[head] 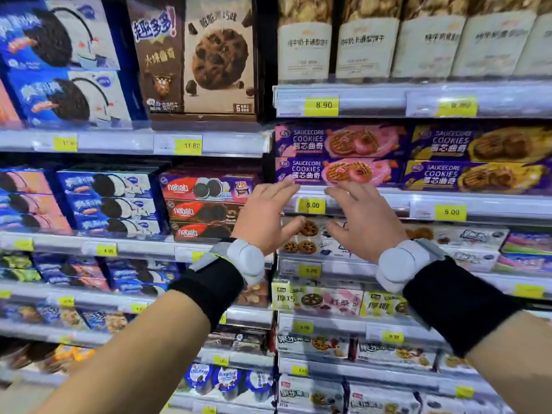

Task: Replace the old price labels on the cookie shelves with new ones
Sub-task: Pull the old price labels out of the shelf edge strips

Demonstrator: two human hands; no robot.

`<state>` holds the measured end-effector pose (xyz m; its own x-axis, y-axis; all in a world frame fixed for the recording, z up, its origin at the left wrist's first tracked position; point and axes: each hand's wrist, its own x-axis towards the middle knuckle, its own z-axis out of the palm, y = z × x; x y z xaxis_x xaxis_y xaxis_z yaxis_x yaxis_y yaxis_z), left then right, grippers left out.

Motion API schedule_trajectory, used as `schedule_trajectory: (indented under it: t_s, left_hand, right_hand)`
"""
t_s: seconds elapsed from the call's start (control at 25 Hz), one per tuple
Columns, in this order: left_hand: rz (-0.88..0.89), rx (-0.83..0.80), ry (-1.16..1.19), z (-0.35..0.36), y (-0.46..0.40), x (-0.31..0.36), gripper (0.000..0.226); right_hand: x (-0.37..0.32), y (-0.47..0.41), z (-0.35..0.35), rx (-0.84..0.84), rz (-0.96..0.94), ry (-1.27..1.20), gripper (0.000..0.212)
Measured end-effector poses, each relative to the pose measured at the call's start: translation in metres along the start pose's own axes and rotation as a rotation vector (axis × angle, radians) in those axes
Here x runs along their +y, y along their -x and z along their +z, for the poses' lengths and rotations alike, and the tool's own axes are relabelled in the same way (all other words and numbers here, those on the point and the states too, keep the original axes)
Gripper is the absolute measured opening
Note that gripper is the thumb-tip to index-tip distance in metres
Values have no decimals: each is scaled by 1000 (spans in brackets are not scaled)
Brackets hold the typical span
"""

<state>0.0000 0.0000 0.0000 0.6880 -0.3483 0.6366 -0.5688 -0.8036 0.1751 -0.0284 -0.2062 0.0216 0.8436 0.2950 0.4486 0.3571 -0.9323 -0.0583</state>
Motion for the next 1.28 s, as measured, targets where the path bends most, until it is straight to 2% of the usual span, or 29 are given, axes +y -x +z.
schedule_trajectory:
  t_s: [0.28, 0.6, 0.76, 0.96, 1.08, 1.2, 1.28]
  left_hand:
    - [-38, 112, -35, 24, -19, -6, 42]
    - [-72, 190, -79, 42, -24, -10, 46]
    - [-88, 184, -88, 39, -23, -6, 46]
    - [-126, 144, -92, 30, -24, 4, 38]
    - [-146, 118, -71, 28, -26, 6, 32]
    - [-167, 99, 39, 23, -28, 7, 19]
    - [-168, 151, 157, 17, -31, 10, 11]
  right_hand:
    - [3, -18, 16, 55, 52, 21, 44]
    - [8, -30, 29, 186, 54, 39, 38]
    - [3, -30, 30, 194, 75, 53, 35]
    - [-2, -35, 23, 135, 122, -31, 32]
    - [-1, -39, 22, 118, 131, -152, 21]
    - [1, -43, 19, 126, 160, -296, 11]
    - [1, -45, 17, 206, 214, -459, 8]
